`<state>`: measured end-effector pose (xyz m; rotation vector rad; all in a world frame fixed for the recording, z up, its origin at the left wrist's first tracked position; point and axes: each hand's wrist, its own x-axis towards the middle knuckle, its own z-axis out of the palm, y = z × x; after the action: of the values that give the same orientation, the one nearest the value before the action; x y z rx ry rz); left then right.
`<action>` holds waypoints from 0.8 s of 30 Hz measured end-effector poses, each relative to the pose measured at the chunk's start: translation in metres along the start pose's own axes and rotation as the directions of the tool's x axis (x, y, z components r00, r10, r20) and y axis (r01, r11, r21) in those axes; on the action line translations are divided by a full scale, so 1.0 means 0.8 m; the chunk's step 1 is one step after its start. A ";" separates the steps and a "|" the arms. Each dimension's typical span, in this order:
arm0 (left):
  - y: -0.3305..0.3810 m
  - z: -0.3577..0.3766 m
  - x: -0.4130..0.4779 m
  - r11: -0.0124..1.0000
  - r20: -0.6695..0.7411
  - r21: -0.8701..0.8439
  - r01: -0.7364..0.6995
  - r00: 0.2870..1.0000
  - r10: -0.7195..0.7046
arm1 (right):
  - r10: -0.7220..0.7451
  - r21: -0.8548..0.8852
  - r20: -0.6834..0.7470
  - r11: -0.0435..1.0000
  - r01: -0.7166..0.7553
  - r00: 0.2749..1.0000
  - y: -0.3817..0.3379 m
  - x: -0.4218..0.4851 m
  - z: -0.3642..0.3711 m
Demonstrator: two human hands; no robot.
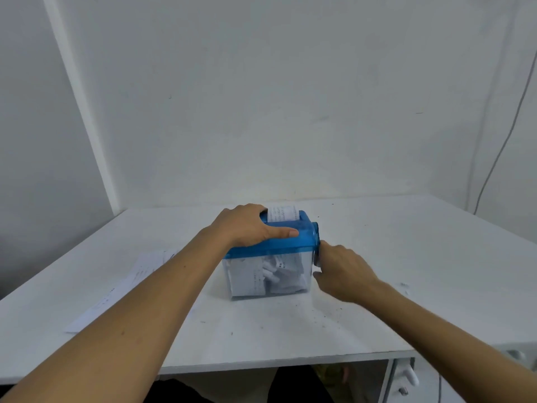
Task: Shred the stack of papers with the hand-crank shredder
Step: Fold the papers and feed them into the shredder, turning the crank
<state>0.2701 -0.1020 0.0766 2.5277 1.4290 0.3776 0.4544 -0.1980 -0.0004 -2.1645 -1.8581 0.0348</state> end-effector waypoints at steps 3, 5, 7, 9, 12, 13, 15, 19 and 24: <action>0.003 -0.002 -0.001 1.000 0.027 0.006 0.017 1.000 -0.017 | 0.032 -0.120 0.132 0.993 -0.016 0.991 -0.009 0.000 -0.040; 0.003 -0.003 -0.001 1.000 0.027 0.006 0.018 0.999 -0.018 | 0.052 -0.176 0.270 0.984 -0.003 0.962 -0.020 0.009 -0.075; 0.001 -0.001 0.000 1.000 0.021 0.005 0.005 1.000 -0.005 | 0.091 -0.142 0.440 0.989 -0.031 0.894 -0.029 0.023 -0.110; -0.002 0.001 0.002 1.000 0.003 -0.003 -0.006 1.000 0.006 | 0.119 -0.026 0.574 0.992 -0.127 0.810 -0.030 0.041 -0.135; -0.006 0.006 0.008 1.000 -0.050 -0.006 -0.023 0.998 0.023 | 0.140 0.095 0.604 0.965 -0.246 0.784 -0.026 0.057 -0.152; -0.006 0.005 0.010 1.000 -0.059 -0.007 -0.028 0.998 0.027 | 0.150 0.103 0.595 0.960 -0.259 0.790 -0.027 0.060 -0.154; -0.007 0.005 0.012 1.000 -0.060 -0.020 -0.024 0.998 0.023 | 0.172 0.117 0.558 0.952 -0.282 0.812 -0.030 0.060 -0.150; -0.007 0.009 0.012 1.000 -0.100 0.000 -0.025 0.995 0.025 | 0.172 -0.017 0.205 0.985 -0.172 0.964 -0.033 0.056 -0.128; -0.007 0.009 0.009 0.999 -0.113 0.006 -0.034 0.993 0.034 | 0.072 -0.230 -0.224 0.965 -0.125 0.972 -0.038 0.050 -0.120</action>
<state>0.2715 -0.0935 0.0691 2.5747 1.4282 0.5319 0.4516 -0.1744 0.1055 -2.3127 -1.7064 -0.4105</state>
